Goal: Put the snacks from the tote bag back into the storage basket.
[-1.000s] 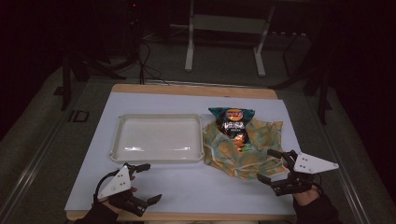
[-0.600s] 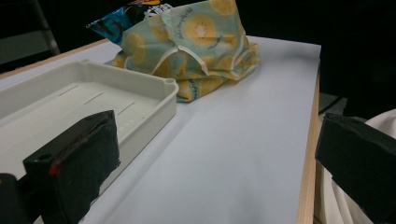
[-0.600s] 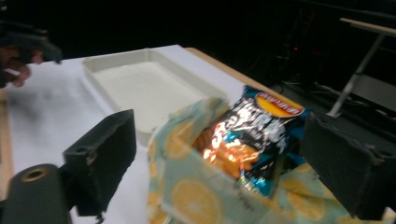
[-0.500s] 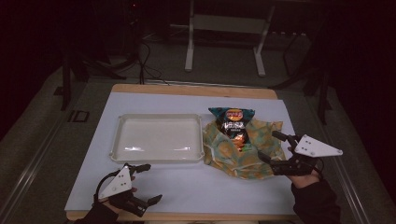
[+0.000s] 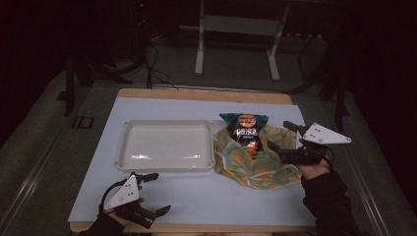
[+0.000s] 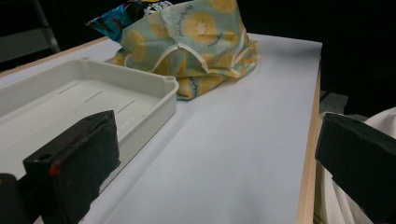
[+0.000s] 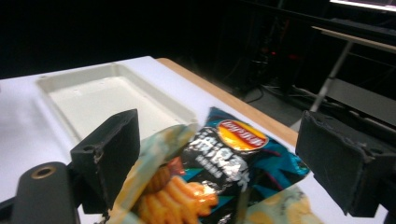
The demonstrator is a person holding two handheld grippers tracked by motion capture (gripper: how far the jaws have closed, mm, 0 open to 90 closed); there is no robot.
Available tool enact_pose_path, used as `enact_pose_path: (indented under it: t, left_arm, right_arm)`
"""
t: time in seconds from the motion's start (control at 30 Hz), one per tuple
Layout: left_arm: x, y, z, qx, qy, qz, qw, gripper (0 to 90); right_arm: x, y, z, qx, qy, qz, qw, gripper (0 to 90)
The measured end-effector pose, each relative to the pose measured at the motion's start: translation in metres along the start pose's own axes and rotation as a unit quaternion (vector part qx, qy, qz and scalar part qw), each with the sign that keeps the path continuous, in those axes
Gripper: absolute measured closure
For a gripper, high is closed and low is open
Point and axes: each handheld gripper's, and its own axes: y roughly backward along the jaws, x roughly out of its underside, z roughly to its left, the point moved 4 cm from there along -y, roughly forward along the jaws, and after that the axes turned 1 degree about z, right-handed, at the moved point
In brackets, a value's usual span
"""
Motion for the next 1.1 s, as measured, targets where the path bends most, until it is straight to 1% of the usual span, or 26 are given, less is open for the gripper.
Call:
enact_pose_path:
  t: [0.07, 0.13, 0.2, 0.27, 0.37, 0.43, 0.53, 0.7, 0.8, 0.9, 0.97, 1.07, 1.1]
  left_arm:
    - [0.000, 0.000, 0.000, 0.000, 0.000, 0.000, 1.0000, 0.2]
    - [0.000, 0.000, 0.000, 0.000, -0.001, 0.001, 1.0000, 0.2]
    - [0.000, 0.000, 0.000, -0.001, -0.003, 0.003, 1.0000, 0.3]
    - [0.000, -0.001, 0.000, -0.001, -0.003, 0.004, 1.0000, 0.2]
    - [0.000, -0.001, 0.000, -0.001, -0.003, 0.004, 1.0000, 0.2]
    - [0.000, -0.001, 0.000, -0.002, -0.004, 0.005, 1.0000, 0.2]
    - [0.000, -0.001, 0.000, -0.002, -0.006, 0.004, 1.0000, 0.3]
    - [0.000, -0.001, 0.000, -0.003, -0.005, 0.004, 1.0000, 0.3]
    - [0.001, -0.001, 0.000, -0.002, -0.005, 0.005, 1.0000, 0.2]
    - [0.001, -0.001, 0.000, -0.002, -0.005, 0.005, 1.0000, 0.3]
    - [0.001, -0.001, 0.000, -0.002, -0.005, 0.006, 1.0000, 0.2]
    - [0.001, -0.001, 0.000, -0.002, -0.005, 0.006, 1.0000, 0.2]
    - [0.001, -0.001, 0.000, -0.001, -0.005, 0.006, 1.0000, 0.2]
  right_arm:
    - [0.000, -0.002, -0.002, 0.003, -0.001, 0.000, 1.0000, 13.7]
    - [-0.002, -0.008, -0.010, 0.011, -0.011, 0.000, 0.9999, 14.2]
    - [-0.001, -0.012, -0.015, 0.016, -0.017, 0.002, 0.9997, 14.3]
    - [0.000, -0.016, -0.021, 0.019, -0.020, 0.008, 0.9996, 15.2]
    - [0.001, -0.023, -0.028, 0.029, -0.021, 0.018, 0.9992, 15.7]
    - [0.002, -0.028, -0.034, 0.034, -0.023, 0.024, 0.9989, 18.9]
    - [0.005, -0.035, -0.043, 0.039, -0.036, 0.031, 0.9981, 19.3]
    - [0.011, -0.048, -0.057, 0.049, -0.041, 0.057, 0.9963, 20.8]
    - [0.015, -0.055, -0.064, 0.050, -0.047, 0.067, 0.9953, 20.9]
    - [0.020, -0.063, -0.069, 0.051, -0.052, 0.072, 0.9947, 21.0]
    - [0.023, -0.068, -0.072, 0.047, -0.057, 0.076, 0.9944, 21.0]
    - [0.028, -0.076, -0.076, 0.043, -0.058, 0.082, 0.9940, 21.3]
    - [0.030, -0.078, -0.077, 0.045, -0.054, 0.086, 0.9938, 21.4]
